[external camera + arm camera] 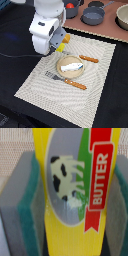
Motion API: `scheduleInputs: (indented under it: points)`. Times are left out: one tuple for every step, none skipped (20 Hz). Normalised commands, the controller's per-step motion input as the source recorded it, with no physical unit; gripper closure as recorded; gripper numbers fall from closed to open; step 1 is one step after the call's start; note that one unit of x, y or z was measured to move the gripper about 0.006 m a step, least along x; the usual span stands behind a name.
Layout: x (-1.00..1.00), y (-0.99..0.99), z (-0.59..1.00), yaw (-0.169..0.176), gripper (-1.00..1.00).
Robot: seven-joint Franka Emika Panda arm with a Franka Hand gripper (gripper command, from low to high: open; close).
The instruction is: Interact with the objects in diverse but meaningful ways.
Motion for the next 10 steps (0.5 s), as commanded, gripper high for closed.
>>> scheduleInputs:
  points:
    - [-0.17, 0.14, 0.00, 0.035, -1.00]
    - [-0.22, 0.14, 0.00, 0.055, -1.00]
    - [-0.22, 0.17, 0.05, 0.060, -1.00]
    - [-0.25, 0.22, 0.11, 0.060, -1.00]
    - [-0.27, 0.23, 0.15, 0.063, -1.00]
    - [-0.27, 0.24, 0.16, 0.065, -1.00]
    - [-0.21, 0.24, 0.16, 0.073, -1.00]
    - [-0.17, 0.24, 0.16, 0.086, -1.00]
    - [-0.16, 0.24, 0.19, 0.093, -1.00]
    - [-0.11, 0.20, 0.28, 0.079, -1.00]
